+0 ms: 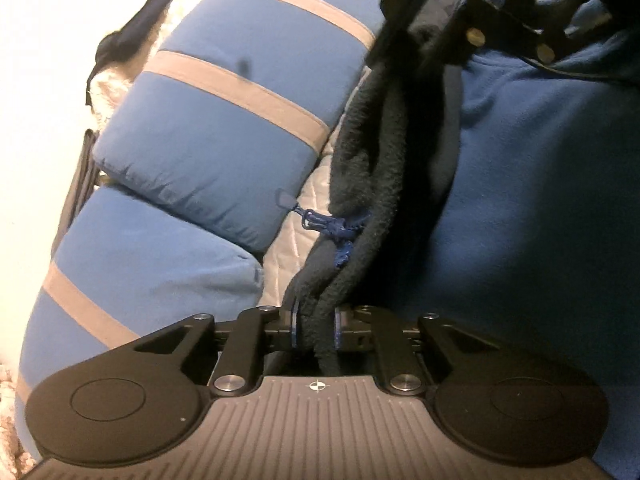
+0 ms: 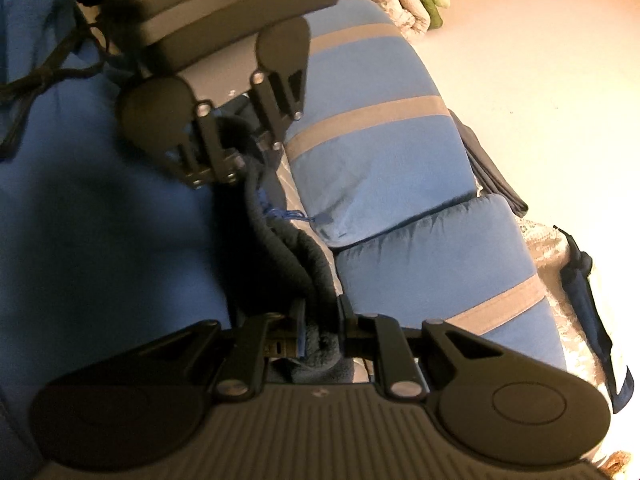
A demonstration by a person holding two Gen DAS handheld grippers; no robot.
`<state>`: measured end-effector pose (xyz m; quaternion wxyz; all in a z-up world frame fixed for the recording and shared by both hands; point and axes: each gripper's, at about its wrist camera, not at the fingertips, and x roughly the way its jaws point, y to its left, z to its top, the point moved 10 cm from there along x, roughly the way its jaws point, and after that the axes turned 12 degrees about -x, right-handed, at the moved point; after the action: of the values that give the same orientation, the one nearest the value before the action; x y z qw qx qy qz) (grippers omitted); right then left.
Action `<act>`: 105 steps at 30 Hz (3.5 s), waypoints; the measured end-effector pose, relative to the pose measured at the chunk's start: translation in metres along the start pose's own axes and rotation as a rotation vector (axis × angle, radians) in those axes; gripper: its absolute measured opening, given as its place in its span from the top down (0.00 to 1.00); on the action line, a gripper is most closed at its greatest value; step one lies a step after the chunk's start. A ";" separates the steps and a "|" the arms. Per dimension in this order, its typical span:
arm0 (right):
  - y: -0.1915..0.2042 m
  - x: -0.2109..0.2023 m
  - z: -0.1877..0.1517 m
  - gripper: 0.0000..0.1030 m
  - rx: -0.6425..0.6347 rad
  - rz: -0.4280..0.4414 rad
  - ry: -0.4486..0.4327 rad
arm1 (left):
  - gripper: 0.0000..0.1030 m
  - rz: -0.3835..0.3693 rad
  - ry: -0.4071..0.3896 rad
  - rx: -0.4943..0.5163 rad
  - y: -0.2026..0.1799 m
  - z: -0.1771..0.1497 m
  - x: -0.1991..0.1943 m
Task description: Fold clothes
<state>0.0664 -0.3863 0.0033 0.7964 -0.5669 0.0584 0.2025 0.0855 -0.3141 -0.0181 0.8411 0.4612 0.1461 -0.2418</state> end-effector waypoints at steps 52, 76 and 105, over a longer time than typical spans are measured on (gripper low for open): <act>-0.072 0.019 -0.015 0.79 0.402 0.233 -0.175 | 0.30 0.163 -0.293 -0.192 0.048 -0.038 0.006; -0.102 0.032 -0.043 0.79 0.643 0.323 -0.197 | 0.68 -0.154 -0.460 -0.570 0.083 0.001 -0.010; -0.117 0.188 -0.052 0.79 0.831 0.238 0.092 | 0.76 -0.053 0.041 -0.626 0.143 0.013 0.119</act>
<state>0.2908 -0.4187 0.0275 0.9245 -0.1960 0.2354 0.2269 0.2632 -0.2916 0.0339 0.9326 0.1805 0.2422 -0.1974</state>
